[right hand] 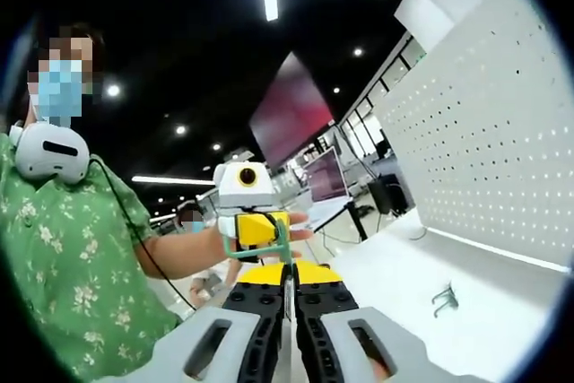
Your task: Insert the hook assembly into the mounting plate slot until the hook locks in place.
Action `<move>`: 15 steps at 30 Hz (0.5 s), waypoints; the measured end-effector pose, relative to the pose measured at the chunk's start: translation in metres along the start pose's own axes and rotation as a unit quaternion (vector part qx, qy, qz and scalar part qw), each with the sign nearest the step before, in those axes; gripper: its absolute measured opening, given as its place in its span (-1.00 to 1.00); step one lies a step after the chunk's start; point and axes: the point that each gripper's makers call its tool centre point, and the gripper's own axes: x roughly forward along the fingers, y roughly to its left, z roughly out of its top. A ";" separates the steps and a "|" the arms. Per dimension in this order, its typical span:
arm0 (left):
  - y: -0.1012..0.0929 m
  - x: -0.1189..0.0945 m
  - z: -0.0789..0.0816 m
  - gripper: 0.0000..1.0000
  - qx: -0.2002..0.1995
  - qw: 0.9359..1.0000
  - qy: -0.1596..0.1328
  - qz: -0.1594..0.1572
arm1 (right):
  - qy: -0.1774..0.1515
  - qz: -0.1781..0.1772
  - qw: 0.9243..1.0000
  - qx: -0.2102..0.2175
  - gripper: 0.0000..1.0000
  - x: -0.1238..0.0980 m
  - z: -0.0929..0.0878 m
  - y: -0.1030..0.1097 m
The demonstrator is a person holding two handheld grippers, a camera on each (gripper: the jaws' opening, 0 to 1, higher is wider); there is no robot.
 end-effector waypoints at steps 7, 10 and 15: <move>0.003 0.002 0.000 -0.97 0.004 1.000 0.001 0.008 | -0.009 -0.013 1.000 -0.012 -0.88 -0.001 0.006 -0.001; 0.003 0.003 0.001 -0.97 0.002 1.000 -0.001 0.009 | -0.008 -0.023 0.999 -0.029 -0.86 -0.001 0.007 -0.002; 0.007 0.003 0.005 -0.97 0.007 1.000 -0.006 0.022 | -0.008 -0.048 0.998 -0.051 -0.85 -0.003 0.009 -0.006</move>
